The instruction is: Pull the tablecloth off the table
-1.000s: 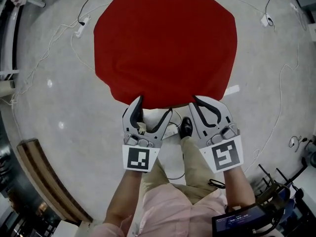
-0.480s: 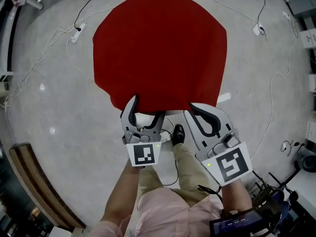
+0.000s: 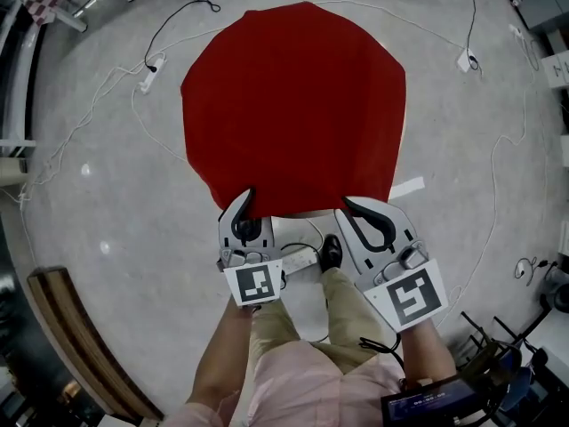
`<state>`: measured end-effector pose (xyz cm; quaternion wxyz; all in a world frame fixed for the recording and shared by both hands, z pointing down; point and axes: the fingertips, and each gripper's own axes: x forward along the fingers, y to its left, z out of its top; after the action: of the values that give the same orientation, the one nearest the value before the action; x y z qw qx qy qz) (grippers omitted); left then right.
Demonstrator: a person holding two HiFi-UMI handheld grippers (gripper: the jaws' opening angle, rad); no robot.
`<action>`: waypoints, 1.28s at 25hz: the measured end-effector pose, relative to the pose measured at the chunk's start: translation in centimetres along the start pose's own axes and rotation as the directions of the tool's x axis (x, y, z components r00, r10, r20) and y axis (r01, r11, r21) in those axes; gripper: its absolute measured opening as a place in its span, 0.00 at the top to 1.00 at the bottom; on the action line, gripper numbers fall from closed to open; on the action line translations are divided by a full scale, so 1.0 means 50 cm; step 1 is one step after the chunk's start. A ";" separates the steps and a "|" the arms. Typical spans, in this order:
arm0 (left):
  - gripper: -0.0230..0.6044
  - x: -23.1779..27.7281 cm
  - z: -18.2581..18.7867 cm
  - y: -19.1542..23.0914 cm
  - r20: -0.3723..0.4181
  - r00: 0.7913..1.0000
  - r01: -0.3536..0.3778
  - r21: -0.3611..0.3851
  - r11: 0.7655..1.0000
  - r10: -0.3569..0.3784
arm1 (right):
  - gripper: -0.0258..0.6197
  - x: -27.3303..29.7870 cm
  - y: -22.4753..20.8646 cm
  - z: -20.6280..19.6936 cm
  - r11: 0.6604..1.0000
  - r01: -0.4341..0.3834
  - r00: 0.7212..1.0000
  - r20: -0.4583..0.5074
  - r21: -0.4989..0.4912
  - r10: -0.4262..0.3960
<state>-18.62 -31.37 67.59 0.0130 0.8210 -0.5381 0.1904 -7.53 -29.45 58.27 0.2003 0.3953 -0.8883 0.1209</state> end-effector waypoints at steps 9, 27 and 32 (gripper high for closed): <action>0.89 -0.050 0.075 0.066 -0.039 0.999 -0.016 -0.056 0.998 0.014 | 0.91 -0.005 -0.003 0.005 0.995 0.072 0.997 0.012 -0.075 -0.071; 0.89 -0.109 0.327 0.064 0.010 1.000 -0.027 -0.130 0.991 0.029 | 0.91 -0.120 -0.061 0.172 0.974 0.223 0.966 0.125 0.040 -0.226; 0.89 -0.129 0.370 0.059 0.036 0.998 -0.050 -0.153 0.987 0.056 | 0.91 -0.155 -0.064 0.202 0.974 0.226 0.962 0.152 0.016 -0.225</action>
<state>-17.94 -31.13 47.77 0.0599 0.8067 -0.5728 0.1326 -3.05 -30.29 45.96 0.1443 0.5018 -0.8503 0.0662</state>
